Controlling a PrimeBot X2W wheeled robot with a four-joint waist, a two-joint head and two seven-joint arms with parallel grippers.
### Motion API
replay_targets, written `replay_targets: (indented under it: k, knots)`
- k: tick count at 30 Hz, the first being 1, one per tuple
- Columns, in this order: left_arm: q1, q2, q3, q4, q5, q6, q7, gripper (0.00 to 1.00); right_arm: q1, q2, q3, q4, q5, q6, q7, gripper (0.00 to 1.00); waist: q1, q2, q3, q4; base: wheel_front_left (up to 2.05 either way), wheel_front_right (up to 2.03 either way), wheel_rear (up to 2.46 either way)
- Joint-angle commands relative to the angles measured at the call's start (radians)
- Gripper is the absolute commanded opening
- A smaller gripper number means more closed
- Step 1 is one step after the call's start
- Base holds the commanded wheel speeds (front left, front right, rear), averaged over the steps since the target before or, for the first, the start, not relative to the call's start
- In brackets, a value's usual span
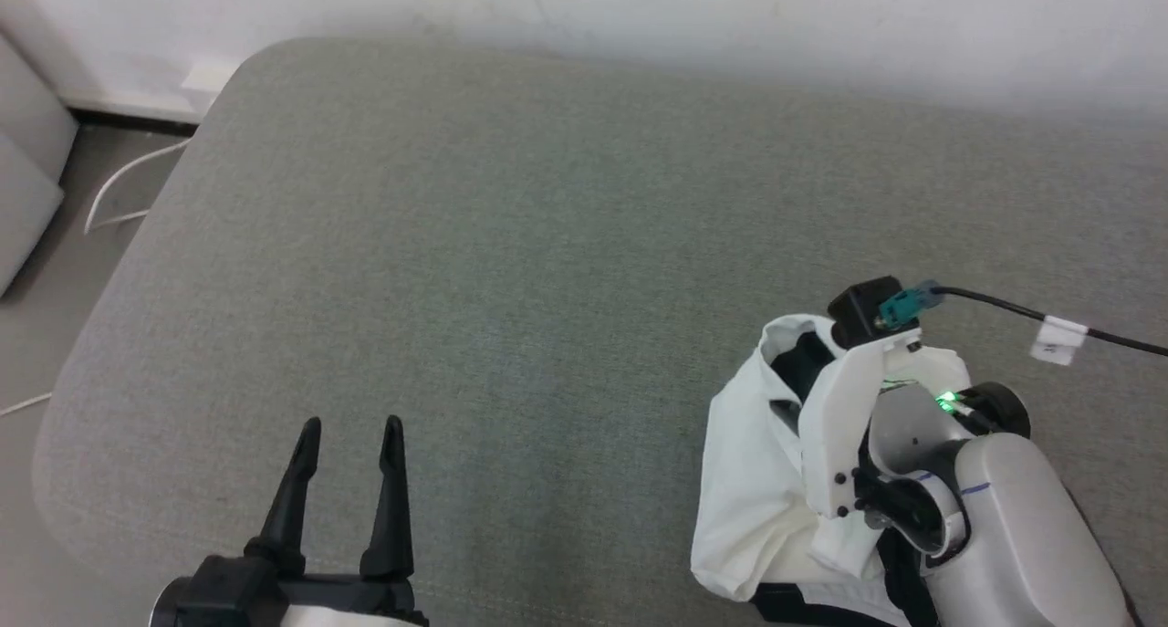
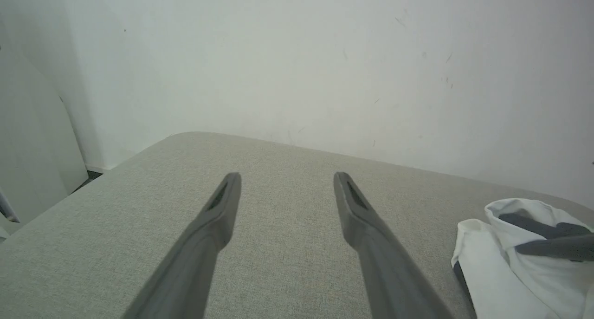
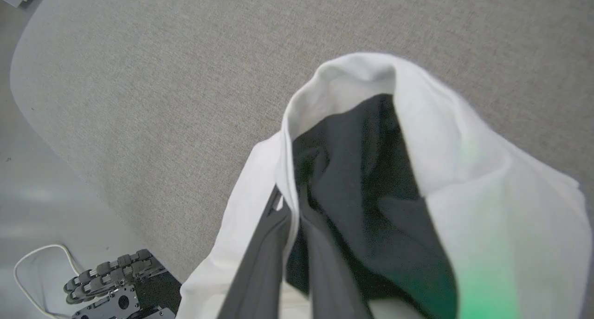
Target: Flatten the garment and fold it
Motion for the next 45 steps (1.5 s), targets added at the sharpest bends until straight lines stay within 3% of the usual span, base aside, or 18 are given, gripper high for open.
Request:
replay_targets:
  k: [1, 11, 12, 13, 14, 21, 30, 39, 45]
  knots:
    - [-0.018, -0.005, -0.004, 0.003, -0.003, -0.006, -0.005, 1.0, -0.016, 0.003, 0.001, 0.012, -0.008, -0.001, -0.005, 0.0, -0.0001, 0.0, 0.017, 0.022, 0.0, 0.0, 0.0]
    - [-0.033, -0.007, -0.023, 0.019, -0.007, -0.007, -0.005, 1.0, -0.076, 0.011, 0.003, 0.2, -0.028, -0.001, -0.033, 0.0, -0.0001, 0.0, 0.023, 0.062, 0.0, 0.0, 0.0]
    - [-0.034, -0.007, -0.024, 0.021, -0.007, -0.007, -0.005, 1.0, -0.081, 0.011, 0.005, 0.217, -0.025, -0.001, -0.029, 0.09, -0.0001, 0.0, 0.022, 0.063, 0.0, 0.0, 0.0]
    - [-0.034, -0.007, -0.024, 0.023, -0.007, -0.007, -0.005, 1.0, -0.086, 0.011, 0.01, 0.231, -0.023, -0.001, -0.027, 0.47, -0.0001, 0.0, 0.02, 0.063, 0.0, 0.0, 0.0]
    - [-0.034, -0.007, -0.024, 0.024, -0.007, -0.007, -0.005, 1.0, -0.089, 0.011, 0.016, 0.242, -0.017, -0.001, -0.024, 1.0, -0.0001, 0.0, 0.017, 0.063, 0.0, 0.0, 0.0]
    - [-0.019, -0.007, -0.014, 0.031, -0.002, -0.009, -0.005, 1.0, -0.121, 0.012, 0.067, 0.223, 0.085, -0.001, -0.023, 1.0, -0.0001, 0.0, -0.013, 0.039, 0.0, 0.0, 0.0]
    - [0.022, -0.001, 0.003, 0.022, 0.016, -0.018, -0.005, 1.0, -0.083, 0.012, 0.053, 0.004, 0.245, -0.001, -0.052, 1.0, -0.0001, 0.0, -0.081, -0.03, 0.0, 0.0, 0.0]
    - [0.057, 0.015, 0.016, -0.014, 0.029, -0.021, -0.005, 1.0, 0.096, 0.012, -0.145, -0.288, 0.119, -0.001, -0.253, 1.0, -0.0001, 0.0, -0.106, -0.104, 0.0, 0.0, 0.0]
    - [0.065, 0.016, 0.019, -0.033, 0.038, -0.019, -0.005, 1.0, 0.248, 0.012, -0.236, -0.395, 0.045, -0.001, -0.412, 1.0, -0.0001, 0.0, -0.095, -0.14, 0.0, 0.0, 0.0]
